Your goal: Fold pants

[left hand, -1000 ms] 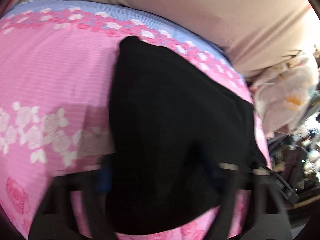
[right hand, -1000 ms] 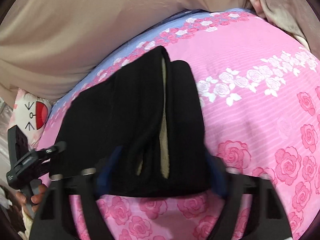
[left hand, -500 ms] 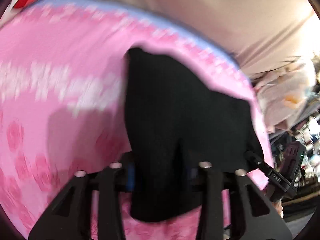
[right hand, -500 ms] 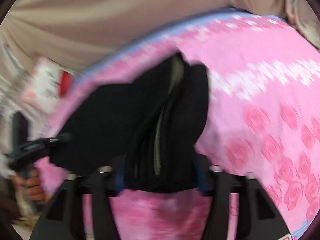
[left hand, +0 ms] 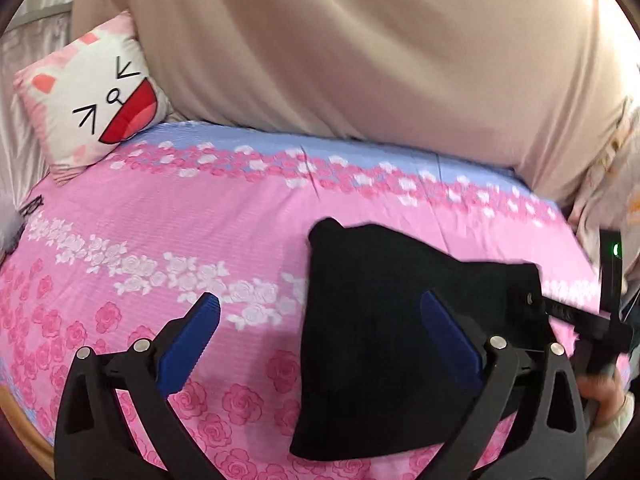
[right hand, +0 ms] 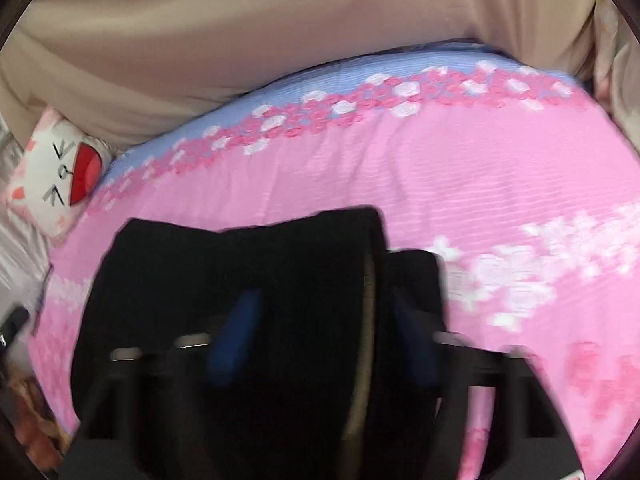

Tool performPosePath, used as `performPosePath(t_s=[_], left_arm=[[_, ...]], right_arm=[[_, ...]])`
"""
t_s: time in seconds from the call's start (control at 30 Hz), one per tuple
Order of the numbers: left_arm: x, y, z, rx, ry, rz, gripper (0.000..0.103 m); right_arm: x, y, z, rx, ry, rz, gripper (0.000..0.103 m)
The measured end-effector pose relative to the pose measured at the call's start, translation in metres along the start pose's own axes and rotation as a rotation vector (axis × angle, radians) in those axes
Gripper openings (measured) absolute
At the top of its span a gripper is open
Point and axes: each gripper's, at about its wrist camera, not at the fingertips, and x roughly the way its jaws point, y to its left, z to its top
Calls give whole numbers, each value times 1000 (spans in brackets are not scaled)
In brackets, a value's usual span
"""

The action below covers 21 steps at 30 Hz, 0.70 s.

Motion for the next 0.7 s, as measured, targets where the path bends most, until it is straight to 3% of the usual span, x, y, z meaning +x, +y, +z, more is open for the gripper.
performPosePath(t_s=[0.13,0.23,0.27,0.33,0.43,0.53,0.6,0.63,0.7], left_arm=[[6,-8,-9,74,-11,88,98],[26,-18,-22,113,48,92,98],[36,-21,-27,117,75,95,98],[53,-25,-36,131,130,119,98],[50,-18,-38,109,120,126,98],[46,-9,-33,67,111,123,98],[48,-6,-33,56,121,125,98],[49,-7,-34,56,126,126,98],[50,-4,-38,59,131,119,98]], right_arm=[[-50,10,7,-65,-115,-8,9],[-20,-12,3,-71,1,-106,17],[-3,-21,-3,-55,59,-149,26],[-16,-24,-11,25,-2,-107,30],[-63,12,-19,-25,-172,-68,30],[-58,40,-25,-97,-132,6,29],[-30,41,-35,-129,-57,-20,22],[-17,31,-39,-122,-30,-72,22],[-7,-6,-45,-39,-64,-24,0]])
